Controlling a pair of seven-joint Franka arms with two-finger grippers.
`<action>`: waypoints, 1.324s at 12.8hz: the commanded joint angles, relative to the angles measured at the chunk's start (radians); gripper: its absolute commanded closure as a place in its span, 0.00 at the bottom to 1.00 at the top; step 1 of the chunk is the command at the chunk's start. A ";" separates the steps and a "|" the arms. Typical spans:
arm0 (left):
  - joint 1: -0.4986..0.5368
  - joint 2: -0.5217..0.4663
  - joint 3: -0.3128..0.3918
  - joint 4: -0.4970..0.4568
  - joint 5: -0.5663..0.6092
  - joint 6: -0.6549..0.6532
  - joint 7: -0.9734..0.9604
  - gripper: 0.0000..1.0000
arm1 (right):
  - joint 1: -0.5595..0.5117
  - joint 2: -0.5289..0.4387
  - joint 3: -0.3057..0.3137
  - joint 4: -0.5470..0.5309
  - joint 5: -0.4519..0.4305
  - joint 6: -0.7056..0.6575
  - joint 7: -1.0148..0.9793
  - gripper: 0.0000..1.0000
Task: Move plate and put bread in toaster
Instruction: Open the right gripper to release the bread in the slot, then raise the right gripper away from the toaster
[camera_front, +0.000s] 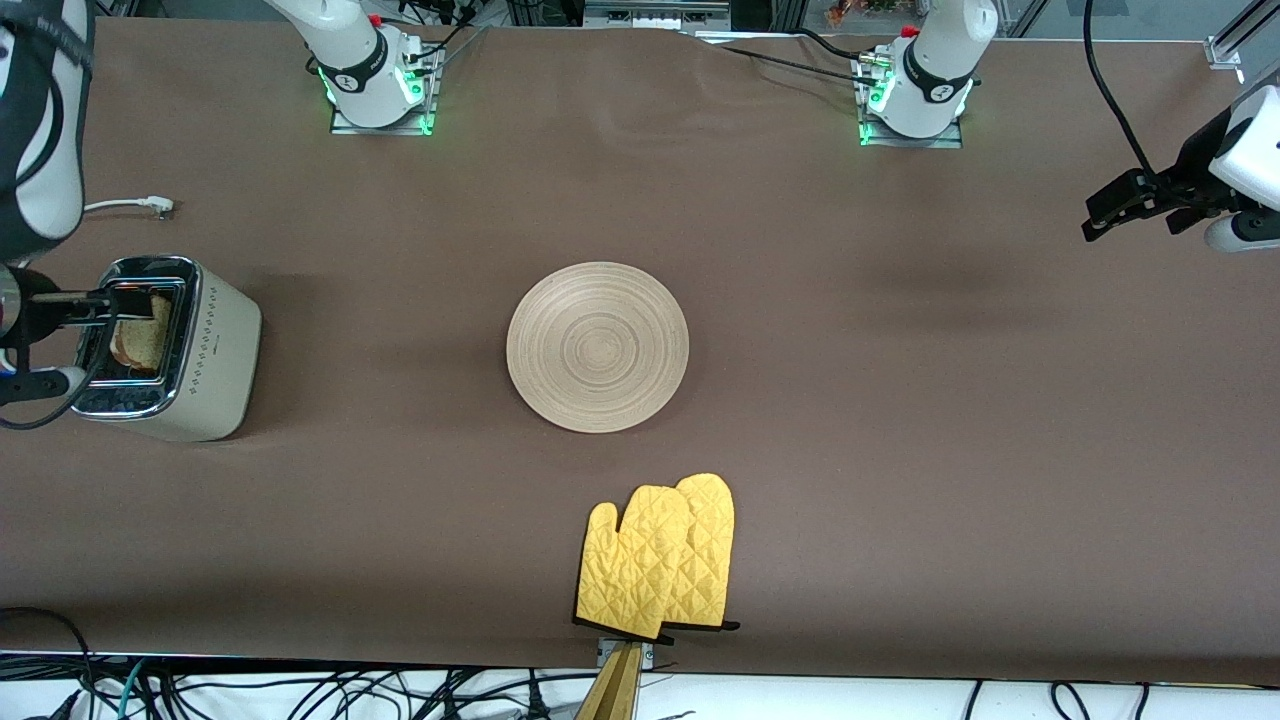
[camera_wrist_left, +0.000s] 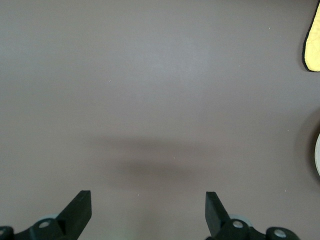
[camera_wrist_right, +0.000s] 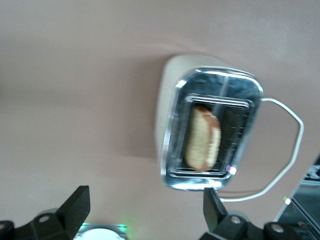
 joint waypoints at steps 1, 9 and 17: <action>0.007 0.015 -0.003 0.032 -0.021 -0.021 -0.009 0.00 | 0.021 -0.030 0.003 0.002 0.024 -0.025 0.018 0.00; -0.001 0.015 -0.003 0.040 -0.021 -0.023 -0.010 0.00 | -0.043 -0.257 0.023 -0.199 0.182 0.123 0.022 0.00; -0.001 0.015 -0.003 0.040 -0.021 -0.023 -0.010 0.00 | -0.126 -0.458 0.176 -0.478 0.031 0.253 0.041 0.00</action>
